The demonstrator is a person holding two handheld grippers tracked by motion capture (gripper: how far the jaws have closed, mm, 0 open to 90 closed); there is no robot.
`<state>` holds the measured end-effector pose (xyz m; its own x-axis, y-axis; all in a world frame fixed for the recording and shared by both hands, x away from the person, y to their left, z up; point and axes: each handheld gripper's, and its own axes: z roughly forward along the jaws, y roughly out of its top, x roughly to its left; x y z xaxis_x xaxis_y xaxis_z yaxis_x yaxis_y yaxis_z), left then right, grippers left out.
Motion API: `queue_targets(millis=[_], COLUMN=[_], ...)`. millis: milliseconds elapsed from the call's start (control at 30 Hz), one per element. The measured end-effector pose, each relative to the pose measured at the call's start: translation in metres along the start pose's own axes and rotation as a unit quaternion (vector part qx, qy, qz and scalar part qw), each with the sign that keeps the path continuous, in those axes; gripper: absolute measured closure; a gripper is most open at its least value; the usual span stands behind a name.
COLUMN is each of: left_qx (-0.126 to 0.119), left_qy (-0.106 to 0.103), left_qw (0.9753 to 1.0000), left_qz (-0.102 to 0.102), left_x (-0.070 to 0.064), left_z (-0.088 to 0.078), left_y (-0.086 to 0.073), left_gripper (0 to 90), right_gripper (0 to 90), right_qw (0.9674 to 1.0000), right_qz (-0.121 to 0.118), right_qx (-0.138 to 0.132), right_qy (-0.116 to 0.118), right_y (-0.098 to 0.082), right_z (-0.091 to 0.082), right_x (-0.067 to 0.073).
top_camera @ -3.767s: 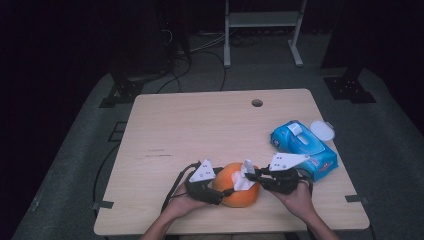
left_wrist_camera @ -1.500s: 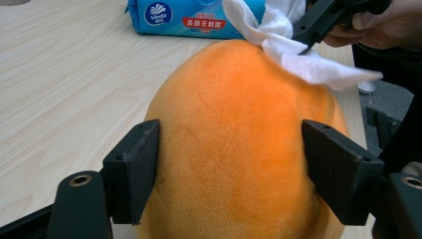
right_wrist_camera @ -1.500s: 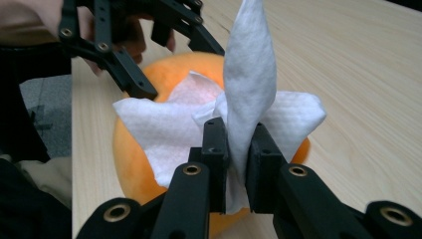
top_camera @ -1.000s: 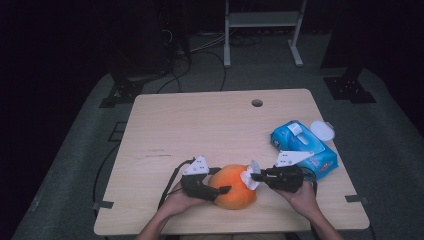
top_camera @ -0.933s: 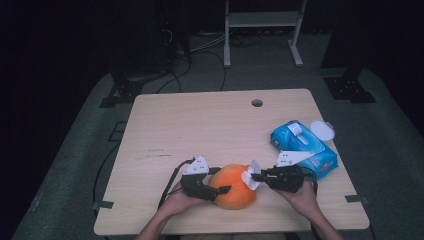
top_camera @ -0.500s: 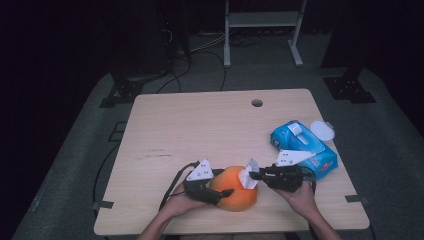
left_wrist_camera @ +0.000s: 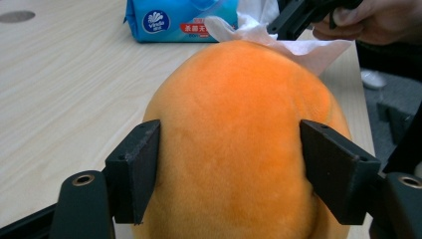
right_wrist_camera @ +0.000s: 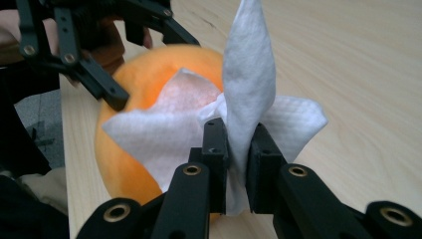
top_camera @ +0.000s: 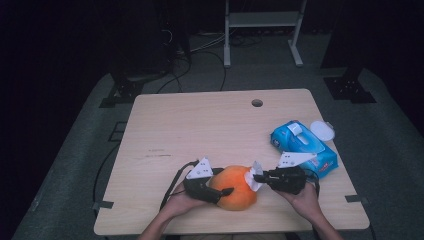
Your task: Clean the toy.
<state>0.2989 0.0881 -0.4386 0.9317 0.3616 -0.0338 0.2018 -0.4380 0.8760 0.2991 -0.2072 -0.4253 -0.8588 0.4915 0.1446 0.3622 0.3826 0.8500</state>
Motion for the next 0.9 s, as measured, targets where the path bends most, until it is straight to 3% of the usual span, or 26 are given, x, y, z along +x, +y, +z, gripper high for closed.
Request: queue_targets(millis=[200, 300, 400, 533, 733, 800, 900], left_qx=[0.005, 0.006, 0.002, 0.005, 0.009, 0.006, -0.001], left_qy=[0.01, 0.011, 0.011, 0.015, 0.018, 0.014, 0.004], left_qw=[0.9995, 0.9997, 0.9999, 0.9998, 0.9989, 0.9992, 0.9997], left_qz=[0.029, 0.02, 0.003, 0.016, 0.041, 0.037, 0.024], left_x=[-0.013, -0.012, -0.008, -0.011, -0.021, -0.019, -0.015], left_z=[0.007, 0.006, 0.004, 0.006, 0.01, 0.009, 0.006], left_y=[0.009, 0.008, 0.006, 0.009, 0.014, 0.014, 0.014], left_gripper=[25.0, 24.9, 25.2, 24.9, 24.5, 23.4, 17.9], right_gripper=[79.8, 79.9, 80.0, 79.9, 79.7, 79.8, 79.9], right_qw=[0.9989, 0.9986, 0.9992, 0.9995, 0.9978, 0.9974, 0.9979], right_qz=[-0.031, -0.045, -0.036, -0.028, -0.059, -0.069, -0.061], right_qx=[-0.03, -0.022, -0.013, -0.012, -0.026, -0.016, -0.012], right_qy=[0.022, 0.013, 0.013, 0.012, 0.016, 0.012, 0.02], right_y=[0.018, 0.018, 0.01, 0.006, 0.019, 0.02, 0.016], right_z=[0.003, 0.005, 0.001, -0.003, 0.003, 0.006, 0.006], right_x=[0.018, 0.021, 0.014, 0.012, 0.026, 0.028, 0.025])
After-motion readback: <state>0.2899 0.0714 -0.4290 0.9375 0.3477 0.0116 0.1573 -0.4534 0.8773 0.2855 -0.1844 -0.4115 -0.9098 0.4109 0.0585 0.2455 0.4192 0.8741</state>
